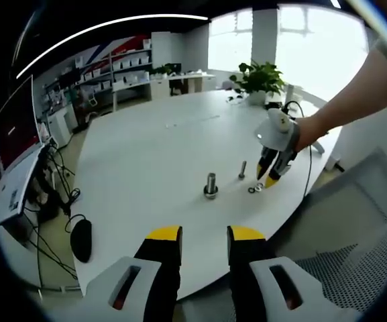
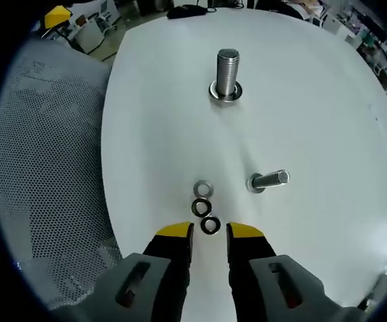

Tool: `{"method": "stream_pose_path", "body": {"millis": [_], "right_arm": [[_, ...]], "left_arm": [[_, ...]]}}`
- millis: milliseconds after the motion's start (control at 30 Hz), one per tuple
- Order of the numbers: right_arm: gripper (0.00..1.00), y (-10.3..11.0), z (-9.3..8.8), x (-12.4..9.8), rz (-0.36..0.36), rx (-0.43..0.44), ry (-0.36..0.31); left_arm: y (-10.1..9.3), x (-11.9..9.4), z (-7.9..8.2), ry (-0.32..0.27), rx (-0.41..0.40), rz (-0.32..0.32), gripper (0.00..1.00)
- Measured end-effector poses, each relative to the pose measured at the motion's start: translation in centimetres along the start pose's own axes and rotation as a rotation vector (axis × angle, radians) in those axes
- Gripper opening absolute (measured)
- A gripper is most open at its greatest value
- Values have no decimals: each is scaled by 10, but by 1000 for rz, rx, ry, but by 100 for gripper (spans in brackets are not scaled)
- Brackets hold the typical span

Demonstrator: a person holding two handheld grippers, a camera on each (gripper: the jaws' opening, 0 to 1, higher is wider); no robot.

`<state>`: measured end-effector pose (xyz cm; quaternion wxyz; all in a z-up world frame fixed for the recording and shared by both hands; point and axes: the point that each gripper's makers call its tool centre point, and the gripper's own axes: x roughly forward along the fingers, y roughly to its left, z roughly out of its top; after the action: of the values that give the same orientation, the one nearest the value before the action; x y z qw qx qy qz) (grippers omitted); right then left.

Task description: Place the washer onto the threaded stud by aligning its center hole with the stud, sliding it down to the base, and recovering from edge contact or off-axis alignment until the washer reaches the visible bottom stop.

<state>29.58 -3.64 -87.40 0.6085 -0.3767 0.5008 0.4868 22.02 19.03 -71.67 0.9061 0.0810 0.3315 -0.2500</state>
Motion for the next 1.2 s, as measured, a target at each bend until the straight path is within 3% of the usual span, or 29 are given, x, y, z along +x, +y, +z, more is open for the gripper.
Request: {"method": "stream_pose_path", "body": {"millis": [300,467,600,800,867,967,1067,1200], "right_arm": [[17,-1,-3,5,-6,-36,0],[16,-1,-3,5,-20,-145,34],[16,-5,-2,6,-7,-101,55],[16,-2,-2,7,1,-137,117],[16,-2,-3,7,2,-165,128],[17,0,-5,6,31,-272,100],[17,-1,-7,4,37,-234,65],[16,-1,-4,5,10,-204,82]], "left_arm": [[0,0,-1,5,0,4,25],[1,1,-1,9,1,6,25],[1,1,-2,11,-1,7,25],[1,1,-2,10,-3,7,24],[2,1,-2,10,-8,8,24],[2,1,-1,6,-9,9,24],[3,0,-2,6,-11,11,24],[3,0,-1,2,-15,11,24]]}}
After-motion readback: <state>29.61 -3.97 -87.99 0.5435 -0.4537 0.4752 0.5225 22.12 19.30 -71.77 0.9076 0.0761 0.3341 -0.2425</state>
